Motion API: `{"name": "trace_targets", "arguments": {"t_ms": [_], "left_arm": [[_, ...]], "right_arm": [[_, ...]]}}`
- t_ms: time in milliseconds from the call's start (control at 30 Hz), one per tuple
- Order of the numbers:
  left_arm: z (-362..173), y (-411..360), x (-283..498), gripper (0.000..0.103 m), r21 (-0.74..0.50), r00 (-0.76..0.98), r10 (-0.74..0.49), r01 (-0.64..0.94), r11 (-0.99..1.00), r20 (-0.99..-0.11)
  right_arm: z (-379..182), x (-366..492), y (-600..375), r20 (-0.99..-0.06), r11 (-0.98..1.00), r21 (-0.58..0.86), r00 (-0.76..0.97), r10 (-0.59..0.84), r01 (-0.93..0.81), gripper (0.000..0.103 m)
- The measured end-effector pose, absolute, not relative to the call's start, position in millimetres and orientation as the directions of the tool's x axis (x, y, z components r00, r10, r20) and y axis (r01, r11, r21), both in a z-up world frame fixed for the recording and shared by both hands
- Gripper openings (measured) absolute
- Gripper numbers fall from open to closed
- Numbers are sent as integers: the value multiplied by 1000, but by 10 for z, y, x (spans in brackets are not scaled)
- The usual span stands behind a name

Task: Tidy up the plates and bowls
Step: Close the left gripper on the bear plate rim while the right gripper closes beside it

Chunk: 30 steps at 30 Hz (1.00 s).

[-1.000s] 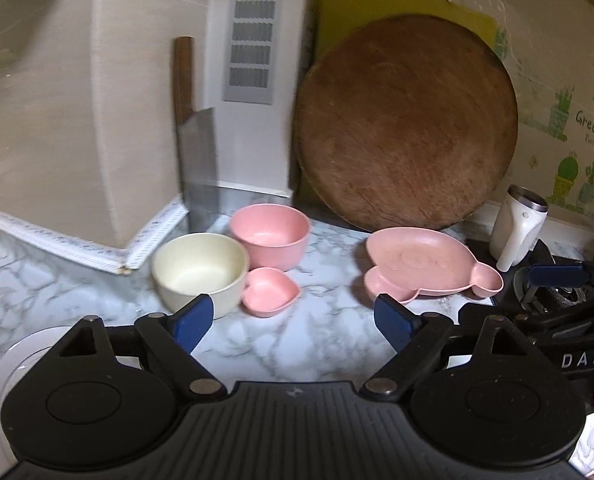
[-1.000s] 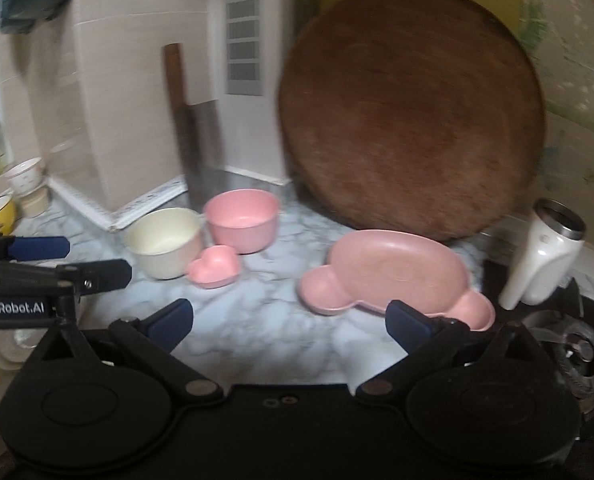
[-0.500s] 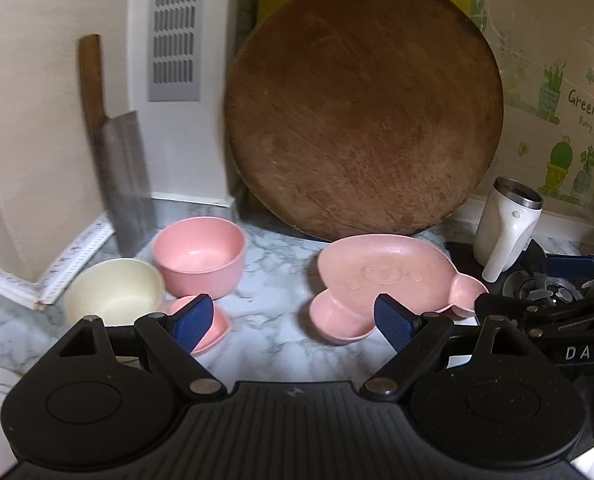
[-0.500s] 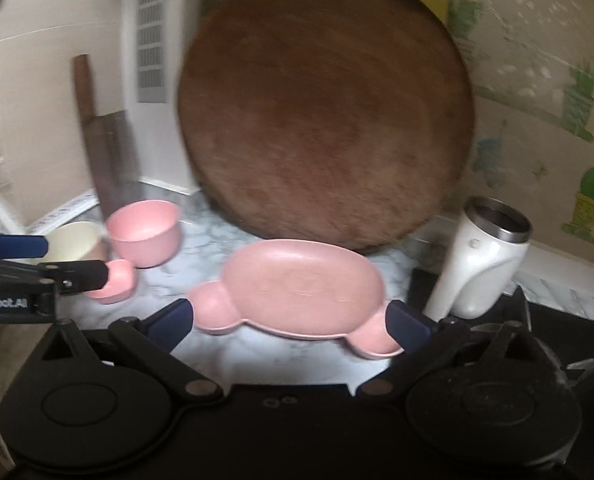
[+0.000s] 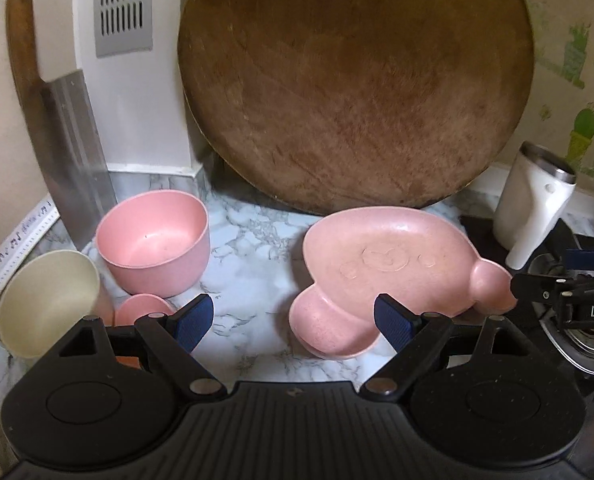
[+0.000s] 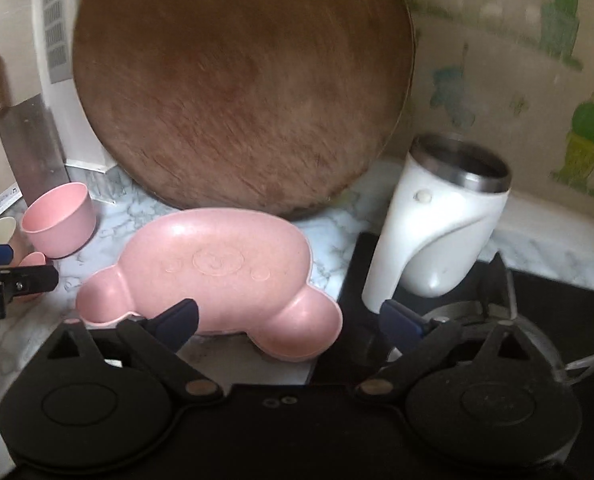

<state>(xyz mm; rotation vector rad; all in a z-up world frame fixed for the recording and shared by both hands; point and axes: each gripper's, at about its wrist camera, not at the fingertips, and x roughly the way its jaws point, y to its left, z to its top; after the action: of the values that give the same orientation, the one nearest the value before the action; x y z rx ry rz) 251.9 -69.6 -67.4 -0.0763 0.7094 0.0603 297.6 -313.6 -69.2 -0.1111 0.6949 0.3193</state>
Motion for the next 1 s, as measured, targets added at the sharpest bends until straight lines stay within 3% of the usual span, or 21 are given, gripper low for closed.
{"name": "trace_targets", "arguments": {"t_ms": [400, 467, 600, 667, 800, 867, 1000], "left_arm": [[-899, -581, 2861, 88, -53, 703, 38, -107, 993, -711], [-907, -567, 2911, 87, -59, 697, 34, -110, 992, -716], [-923, -565, 3030, 87, -68, 690, 19, -98, 993, -724], [-937, -581, 3098, 77, -71, 683, 9, -89, 993, -731], [-961, -612, 3226, 72, -85, 668, -16, -72, 994, -744], [-971, -630, 3273, 62, -84, 665, -21, -63, 994, -747], [-1005, -623, 3374, 55, -116, 652, -44, -69, 991, -757]], "right_arm": [[-753, 3470, -3006, -678, 914, -57, 688, 260, -401, 78], [-774, 3582, -3003, -691, 920, -39, 676, 256, -389, 69], [-834, 3707, -2933, -704, 923, -34, 664, 250, -383, 64], [-869, 3711, -2875, -708, 922, -49, 664, 240, -385, 60], [-912, 3708, -2775, -715, 909, -76, 658, 236, -410, 55], [-920, 3724, -2768, -716, 910, -71, 656, 239, -409, 54], [-954, 3779, -2753, -724, 912, -77, 652, 226, -402, 47]]}}
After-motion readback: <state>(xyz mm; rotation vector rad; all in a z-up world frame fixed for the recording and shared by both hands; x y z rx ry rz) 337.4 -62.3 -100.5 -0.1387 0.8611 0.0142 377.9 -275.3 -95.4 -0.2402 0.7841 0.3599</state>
